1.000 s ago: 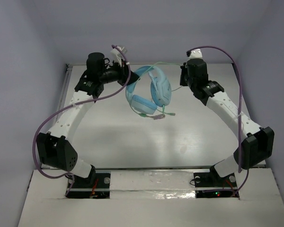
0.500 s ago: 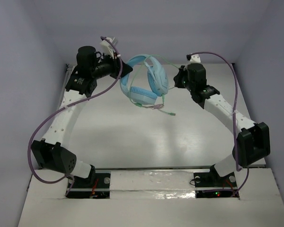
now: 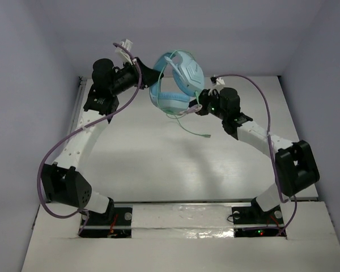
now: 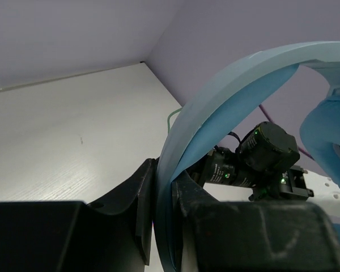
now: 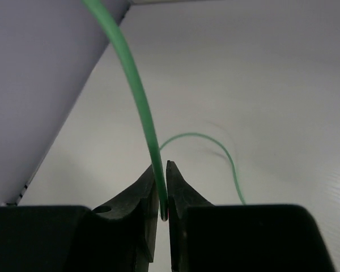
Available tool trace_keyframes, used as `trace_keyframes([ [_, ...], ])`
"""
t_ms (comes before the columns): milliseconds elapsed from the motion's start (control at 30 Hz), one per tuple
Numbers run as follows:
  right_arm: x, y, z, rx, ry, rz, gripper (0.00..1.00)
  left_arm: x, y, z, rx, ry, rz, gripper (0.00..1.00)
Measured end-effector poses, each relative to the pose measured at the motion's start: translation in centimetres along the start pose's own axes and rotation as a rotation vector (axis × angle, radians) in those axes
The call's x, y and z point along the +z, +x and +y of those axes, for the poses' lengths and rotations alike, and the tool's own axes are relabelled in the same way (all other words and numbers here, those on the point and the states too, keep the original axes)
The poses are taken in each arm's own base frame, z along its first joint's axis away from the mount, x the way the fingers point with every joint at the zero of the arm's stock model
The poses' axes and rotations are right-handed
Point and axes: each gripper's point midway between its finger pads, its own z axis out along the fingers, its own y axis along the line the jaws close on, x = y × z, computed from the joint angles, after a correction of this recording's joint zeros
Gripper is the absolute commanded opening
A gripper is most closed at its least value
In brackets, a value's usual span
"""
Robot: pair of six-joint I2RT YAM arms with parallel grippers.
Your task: Wrap the headphones
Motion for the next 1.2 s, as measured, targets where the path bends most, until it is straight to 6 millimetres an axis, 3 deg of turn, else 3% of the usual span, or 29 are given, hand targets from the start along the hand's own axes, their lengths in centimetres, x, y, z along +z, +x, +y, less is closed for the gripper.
trace_keyframes([
  [200,2.5,-1.4,2.0,-0.008,-0.165,-0.087,0.27,-0.6,-0.9,0.0,0.005,-0.046,-0.041,0.0],
  [400,5.9,0.6,1.3,0.054,-0.242,-0.074,0.34,-1.7,-2.3,-1.3,0.018,-0.058,-0.087,0.0],
  [533,7.3,1.3,1.8,0.085,-0.301,-0.07,0.35,-2.2,-3.2,-1.6,0.019,-0.078,-0.118,0.0],
  [700,8.9,4.3,4.5,0.092,-0.374,-0.015,0.36,-2.2,-4.3,-1.0,0.001,-0.132,-0.171,0.0],
  [833,9.1,7.5,7.6,0.1,-0.451,0.047,0.41,-2.3,-5.1,-0.2,-0.015,-0.182,-0.213,0.0],
  [933,9.1,9.0,8.8,0.1,-0.49,0.071,0.42,-2.4,-6.1,-0.3,-0.024,-0.198,-0.247,0.0],
  [1100,9.5,10.6,8.4,0.116,-0.494,0.1,0.39,-2.6,-7.7,-1.0,-0.034,-0.193,-0.301,0.0],
  [1167,9.6,11.1,8.1,0.119,-0.49,0.11,0.32,-2.6,-8.0,-1.0,-0.04,-0.198,-0.319,0.0],
  [1200,9.6,11.2,8.1,0.118,-0.491,0.114,0.22,-2.6,-8.2,-0.8,-0.042,-0.206,-0.326,0.0],
])
